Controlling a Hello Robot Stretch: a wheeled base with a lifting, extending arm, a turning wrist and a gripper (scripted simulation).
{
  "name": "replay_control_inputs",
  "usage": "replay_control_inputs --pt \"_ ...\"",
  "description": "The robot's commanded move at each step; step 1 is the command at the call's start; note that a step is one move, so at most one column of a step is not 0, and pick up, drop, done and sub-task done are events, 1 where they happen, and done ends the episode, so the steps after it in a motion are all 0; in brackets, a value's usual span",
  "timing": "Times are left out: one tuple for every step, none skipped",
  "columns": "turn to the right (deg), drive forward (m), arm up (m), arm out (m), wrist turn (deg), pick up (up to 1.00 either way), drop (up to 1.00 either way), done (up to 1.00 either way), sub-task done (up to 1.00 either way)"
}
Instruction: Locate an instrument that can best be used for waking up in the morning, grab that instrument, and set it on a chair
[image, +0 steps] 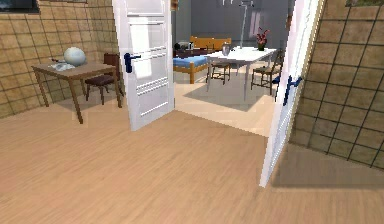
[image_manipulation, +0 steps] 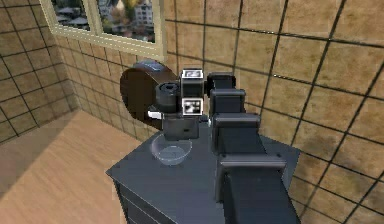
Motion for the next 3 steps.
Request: replay_control_inputs --pt "0.0 0.0 0.0 0.0 -45.0 0.0 0.0 0.0 0.0" --pt "0.0 0.0 0.0 0.0 -45.0 0.0 0.0 0.0 0.0" --pt "0.0 0.0 0.0 0.0 -30.0 0.0 0.0 0.0 0.0"
